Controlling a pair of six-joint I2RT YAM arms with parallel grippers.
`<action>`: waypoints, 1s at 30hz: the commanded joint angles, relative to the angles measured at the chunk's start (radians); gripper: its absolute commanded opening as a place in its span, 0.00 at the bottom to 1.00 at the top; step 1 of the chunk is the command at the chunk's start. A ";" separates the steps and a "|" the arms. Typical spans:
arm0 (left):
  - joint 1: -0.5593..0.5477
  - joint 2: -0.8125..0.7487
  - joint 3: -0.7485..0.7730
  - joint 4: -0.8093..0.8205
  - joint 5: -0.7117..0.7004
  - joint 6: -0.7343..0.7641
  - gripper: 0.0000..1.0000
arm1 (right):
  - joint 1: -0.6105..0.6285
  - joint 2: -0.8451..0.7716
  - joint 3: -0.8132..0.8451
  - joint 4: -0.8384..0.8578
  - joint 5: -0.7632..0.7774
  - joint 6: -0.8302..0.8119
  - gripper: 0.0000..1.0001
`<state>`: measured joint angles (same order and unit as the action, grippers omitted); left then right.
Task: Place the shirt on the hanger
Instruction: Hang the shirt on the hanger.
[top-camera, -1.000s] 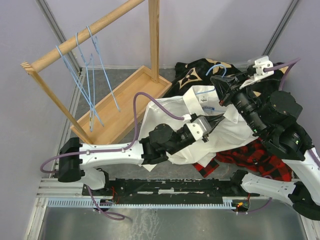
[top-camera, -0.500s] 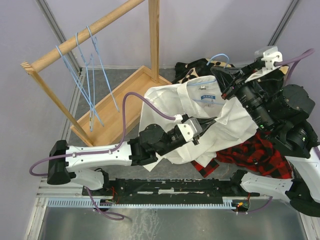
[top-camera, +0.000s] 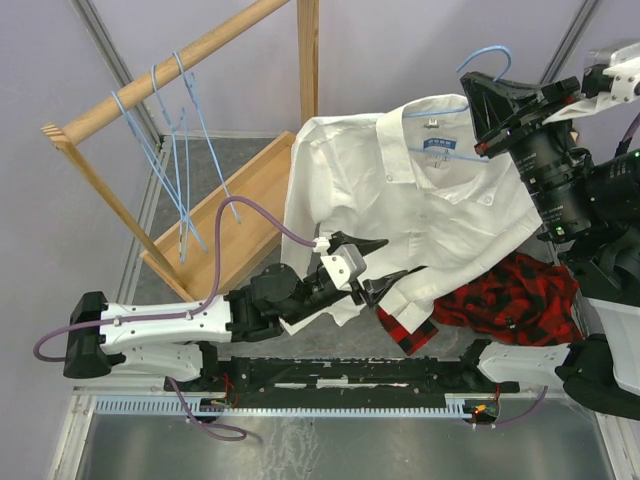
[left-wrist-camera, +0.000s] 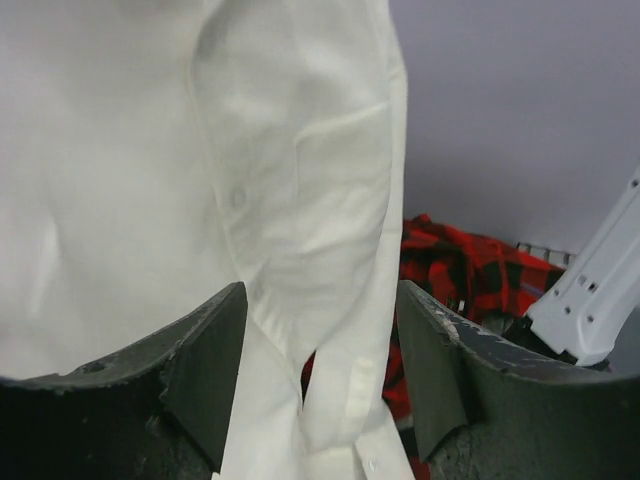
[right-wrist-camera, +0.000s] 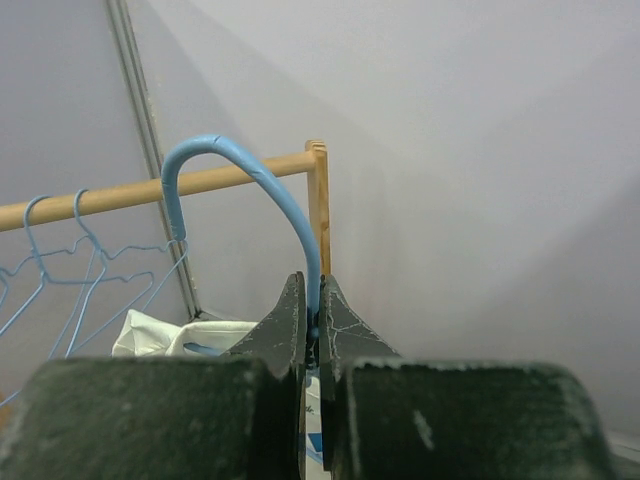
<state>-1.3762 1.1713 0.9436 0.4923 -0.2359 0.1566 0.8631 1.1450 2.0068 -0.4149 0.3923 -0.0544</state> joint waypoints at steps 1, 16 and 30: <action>-0.003 -0.068 -0.114 -0.022 -0.153 -0.138 0.69 | -0.001 0.029 0.094 0.074 0.067 -0.064 0.00; -0.006 -0.332 -0.392 -0.319 -0.656 -0.437 0.78 | -0.001 0.105 0.281 0.063 0.059 -0.117 0.00; -0.007 -0.140 -0.294 0.148 -0.597 -0.139 0.84 | -0.001 0.099 0.268 0.044 0.024 -0.050 0.00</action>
<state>-1.3769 0.9703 0.5133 0.3958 -0.8703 -0.1463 0.8631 1.2751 2.3043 -0.4335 0.4404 -0.1349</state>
